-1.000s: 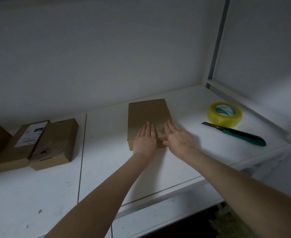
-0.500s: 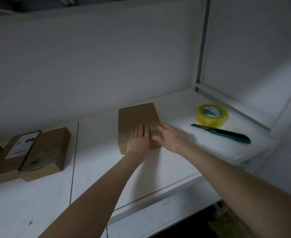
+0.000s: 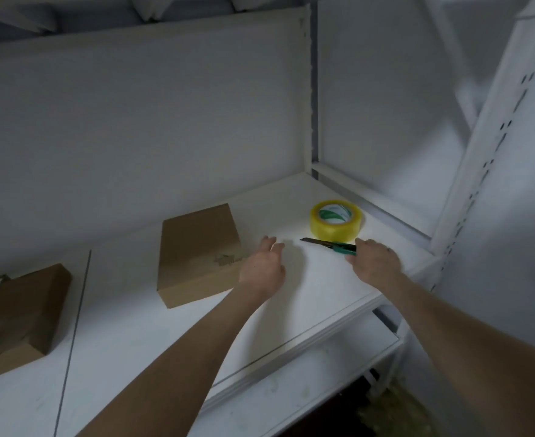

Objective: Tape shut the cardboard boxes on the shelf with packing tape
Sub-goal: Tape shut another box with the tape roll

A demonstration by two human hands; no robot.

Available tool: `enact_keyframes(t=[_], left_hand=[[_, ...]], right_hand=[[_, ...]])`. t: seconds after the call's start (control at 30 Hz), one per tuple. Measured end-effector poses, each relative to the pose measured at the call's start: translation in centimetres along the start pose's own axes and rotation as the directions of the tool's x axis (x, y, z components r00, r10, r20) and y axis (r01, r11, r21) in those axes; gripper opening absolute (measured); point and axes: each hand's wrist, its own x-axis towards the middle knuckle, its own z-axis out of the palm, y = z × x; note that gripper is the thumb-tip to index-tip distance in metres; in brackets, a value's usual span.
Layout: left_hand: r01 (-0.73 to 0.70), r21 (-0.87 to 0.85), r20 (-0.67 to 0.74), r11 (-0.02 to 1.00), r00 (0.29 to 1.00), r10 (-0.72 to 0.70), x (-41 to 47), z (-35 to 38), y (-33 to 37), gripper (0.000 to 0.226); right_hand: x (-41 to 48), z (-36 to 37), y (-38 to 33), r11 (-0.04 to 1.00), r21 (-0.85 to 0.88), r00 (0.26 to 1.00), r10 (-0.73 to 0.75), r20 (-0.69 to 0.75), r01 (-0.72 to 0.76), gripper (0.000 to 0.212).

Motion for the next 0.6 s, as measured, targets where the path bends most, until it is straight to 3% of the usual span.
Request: enact_keyframes(t=[0.1, 0.23, 0.43, 0.47, 0.53, 0.57, 0.6], left_hand=[[0.024, -0.033, 0.051, 0.999, 0.998, -0.022, 0.8, 1.3, 0.9, 0.056], [0.069, -0.094, 0.041, 0.993, 0.997, -0.066, 1.7, 1.9, 1.5, 0.052], [0.264, -0.316, -0.013, 0.911, 0.959, -0.283, 3.0, 1.9, 2.6, 0.025], [0.299, -0.468, 0.037, 0.831, 0.947, -0.320, 3.1, 1.8, 3.0, 0.027], [0.414, -0.789, 0.279, 0.455, 0.900, -0.335, 3.4, 1.3, 4.5, 0.039], [0.448, -0.845, 0.371, 0.291, 0.884, -0.284, 3.6, 1.0, 5.3, 0.042], [0.460, -0.857, 0.408, 0.235, 0.882, -0.237, 4.1, 0.9, 5.8, 0.043]], right_hand=[[0.3, 0.2, 0.3, 0.998, -0.062, 0.999, -0.036, -0.035, 0.034, 0.037], [0.6, 0.0, 0.7, 0.995, 0.025, 0.995, -0.095, -0.035, 0.096, 0.034], [0.0, -1.1, 0.3, 0.975, 0.087, 0.978, -0.205, -0.033, 0.207, 0.026], [-0.1, -1.3, 0.0, 0.969, 0.123, 0.977, -0.210, -0.039, 0.214, 0.028], [-0.3, -1.5, -1.4, 0.950, 0.202, 0.972, -0.230, -0.053, 0.236, 0.032], [-0.3, -1.5, -2.3, 0.937, 0.244, 0.968, -0.245, -0.052, 0.250, 0.033], [-0.4, -1.4, -3.2, 0.918, 0.299, 0.965, -0.258, -0.048, 0.260, 0.034]])
